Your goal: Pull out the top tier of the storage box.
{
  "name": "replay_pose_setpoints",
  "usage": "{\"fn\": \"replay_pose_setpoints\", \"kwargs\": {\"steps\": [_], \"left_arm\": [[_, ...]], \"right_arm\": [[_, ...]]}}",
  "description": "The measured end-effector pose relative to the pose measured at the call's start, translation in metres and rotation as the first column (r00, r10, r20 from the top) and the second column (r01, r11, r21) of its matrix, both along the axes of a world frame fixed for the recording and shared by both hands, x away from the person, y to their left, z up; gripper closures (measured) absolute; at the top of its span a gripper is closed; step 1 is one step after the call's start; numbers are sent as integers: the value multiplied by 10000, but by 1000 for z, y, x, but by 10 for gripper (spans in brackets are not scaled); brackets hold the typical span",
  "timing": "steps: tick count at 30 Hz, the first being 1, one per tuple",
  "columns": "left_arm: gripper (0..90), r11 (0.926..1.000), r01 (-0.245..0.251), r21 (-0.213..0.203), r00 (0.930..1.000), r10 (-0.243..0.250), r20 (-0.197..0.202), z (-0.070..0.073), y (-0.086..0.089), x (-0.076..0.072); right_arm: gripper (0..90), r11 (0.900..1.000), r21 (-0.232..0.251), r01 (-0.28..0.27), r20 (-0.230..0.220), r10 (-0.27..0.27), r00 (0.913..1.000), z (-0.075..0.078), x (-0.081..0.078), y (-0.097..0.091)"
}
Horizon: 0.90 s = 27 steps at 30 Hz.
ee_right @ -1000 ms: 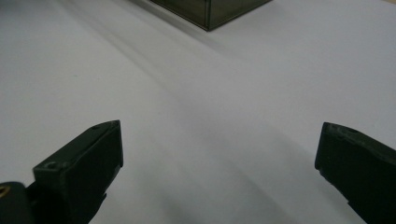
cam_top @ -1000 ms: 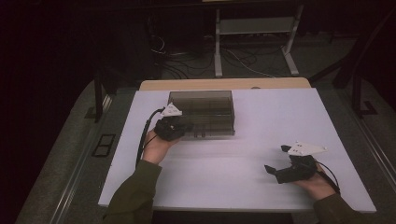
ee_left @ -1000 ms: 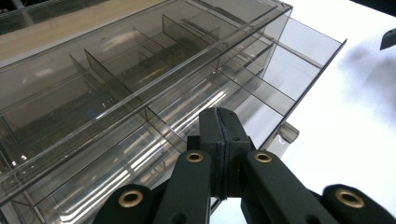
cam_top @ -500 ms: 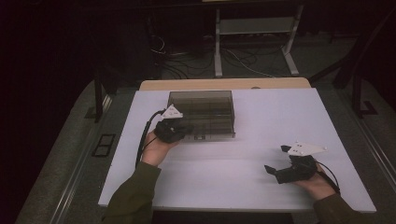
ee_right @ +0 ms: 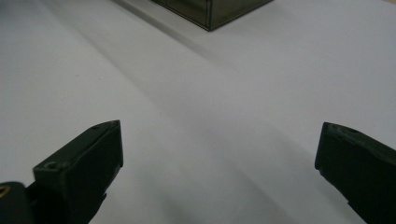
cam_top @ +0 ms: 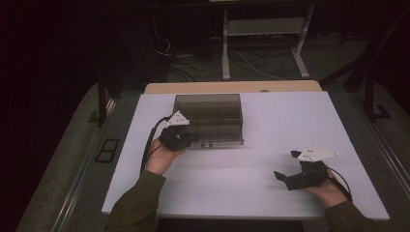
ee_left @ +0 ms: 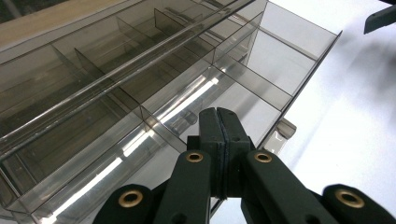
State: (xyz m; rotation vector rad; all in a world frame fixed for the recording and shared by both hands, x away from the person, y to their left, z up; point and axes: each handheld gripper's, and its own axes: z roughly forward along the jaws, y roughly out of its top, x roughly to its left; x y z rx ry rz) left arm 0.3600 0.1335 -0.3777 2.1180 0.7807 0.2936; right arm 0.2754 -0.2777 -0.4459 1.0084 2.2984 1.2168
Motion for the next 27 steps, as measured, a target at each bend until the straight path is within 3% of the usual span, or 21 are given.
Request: {"fn": "replay_pose_setpoints", "kwargs": {"steps": [27], "left_arm": [[893,9998,194,97,9996,-192,-212,1,3,-6]], "right_arm": [[6,10000,11,3,-8,-3,10000,0,0,0]]}}
